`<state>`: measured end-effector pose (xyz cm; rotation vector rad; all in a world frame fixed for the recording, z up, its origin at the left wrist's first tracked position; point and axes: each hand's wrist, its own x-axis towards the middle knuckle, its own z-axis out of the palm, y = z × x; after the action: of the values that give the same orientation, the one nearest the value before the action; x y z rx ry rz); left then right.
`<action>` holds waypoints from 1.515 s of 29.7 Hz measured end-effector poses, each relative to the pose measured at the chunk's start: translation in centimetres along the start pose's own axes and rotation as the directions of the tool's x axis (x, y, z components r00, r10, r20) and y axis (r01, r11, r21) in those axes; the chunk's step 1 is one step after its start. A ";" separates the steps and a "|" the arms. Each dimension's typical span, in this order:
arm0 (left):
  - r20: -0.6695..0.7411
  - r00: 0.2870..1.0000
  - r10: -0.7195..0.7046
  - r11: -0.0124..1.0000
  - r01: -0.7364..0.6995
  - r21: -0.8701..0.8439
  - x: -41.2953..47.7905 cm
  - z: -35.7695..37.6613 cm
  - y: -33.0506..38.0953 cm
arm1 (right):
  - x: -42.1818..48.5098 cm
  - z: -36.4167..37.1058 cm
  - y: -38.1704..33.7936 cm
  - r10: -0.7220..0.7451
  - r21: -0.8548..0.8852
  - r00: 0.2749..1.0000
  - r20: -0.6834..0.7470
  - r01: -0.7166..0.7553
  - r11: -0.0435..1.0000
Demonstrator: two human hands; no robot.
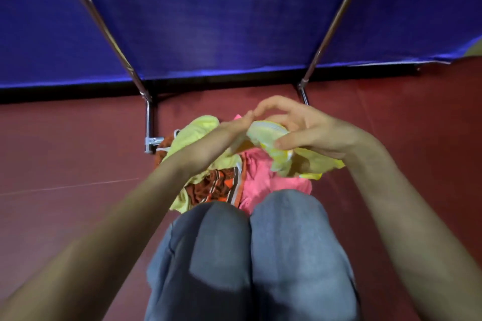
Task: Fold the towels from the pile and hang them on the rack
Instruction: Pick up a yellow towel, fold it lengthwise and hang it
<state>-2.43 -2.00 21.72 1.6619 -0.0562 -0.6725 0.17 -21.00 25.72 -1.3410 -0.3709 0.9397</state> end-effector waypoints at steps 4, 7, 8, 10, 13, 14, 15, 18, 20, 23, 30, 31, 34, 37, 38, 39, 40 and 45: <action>-0.008 0.999 0.050 0.999 -0.050 0.017 -3.1 -0.5 1.8 | -1.4 1.8 -3.4 -0.009 -0.096 1.000 0.008 0.010 0.995; -0.017 0.994 0.111 0.993 -0.110 0.050 -5.3 -0.4 2.6 | -2.6 2.8 -4.1 0.000 -0.111 0.999 -0.033 -0.004 0.994; -0.033 0.991 0.126 0.990 -0.124 0.067 -6.6 -0.2 3.2 | -3.3 4.0 -4.9 -0.006 -0.117 0.998 -0.069 -0.003 0.993; -0.070 0.985 0.157 0.983 -0.149 0.108 -7.9 0.0 3.6 | -3.7 5.4 -4.9 0.000 -0.158 0.989 -0.146 -0.023 0.987; -0.100 0.961 0.257 0.953 -0.235 0.193 -10.8 0.4 4.4 | -4.6 7.9 -4.6 0.011 -0.333 0.975 -0.223 -0.087 0.939; -0.102 0.955 0.277 0.947 -0.253 0.200 -11.2 0.4 4.5 | -4.6 8.2 -4.2 0.039 -0.371 0.975 -0.218 -0.120 0.921; -0.109 0.950 0.293 0.940 -0.265 0.216 -11.7 0.4 4.8 | -4.7 8.6 -3.8 0.070 -0.399 0.975 -0.212 -0.151 0.905; -0.129 0.930 0.343 0.912 -0.296 0.285 -13.5 0.8 5.6 | -5.5 9.9 -3.3 0.085 -0.474 0.970 -0.227 -0.186 0.861; -0.134 0.926 0.353 0.903 -0.300 0.307 -15.2 1.0 5.9 | -6.2 11.1 -3.6 -0.038 -0.472 0.960 -0.276 -0.101 0.876; -0.121 0.942 0.314 0.918 -0.268 0.292 -17.0 1.4 5.7 | -7.3 12.7 -4.8 -0.233 -0.382 0.919 -0.318 0.101 0.919; -0.130 0.944 0.303 0.934 -0.267 0.240 -19.0 2.8 6.0 | -9.0 15.0 -5.9 -0.340 -0.337 0.882 -0.327 0.227 0.914; -0.139 0.936 0.324 0.928 -0.286 0.237 -19.2 2.9 5.8 | -9.3 15.1 -6.0 -0.353 -0.331 0.874 -0.333 0.242 0.912; -0.117 0.940 0.321 0.930 -0.290 0.226 -19.9 3.1 5.5 | -10.4 15.5 -5.8 -0.382 -0.310 0.852 -0.359 0.277 0.910; -0.032 0.964 0.264 0.924 -0.243 0.296 -20.3 3.1 4.2 | -11.5 15.6 -5.9 -0.413 -0.244 0.822 -0.393 0.340 0.908; 0.001 0.971 0.239 0.915 -0.225 0.334 -20.2 3.2 3.5 | -11.7 15.5 -6.0 -0.418 -0.207 0.814 -0.404 0.364 0.908; 0.026 0.977 0.211 0.904 -0.205 0.374 -20.2 3.5 2.9 | -12.2 15.6 -6.2 -0.421 -0.187 0.807 -0.414 0.377 0.907; 0.034 0.982 0.184 0.903 -0.182 0.389 -20.2 3.8 2.3 | -12.4 15.4 -6.3 -0.425 -0.189 0.805 -0.413 0.381 0.905; -0.041 0.994 0.102 0.935 -0.082 0.345 -21.1 4.6 0.2 | -14.2 14.4 -7.6 -0.469 -0.172 0.746 -0.473 0.444 0.880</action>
<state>-21.91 2.36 29.95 2.0002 -0.2193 -0.5638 -15.82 -21.81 40.12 -1.3953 -0.2961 0.1480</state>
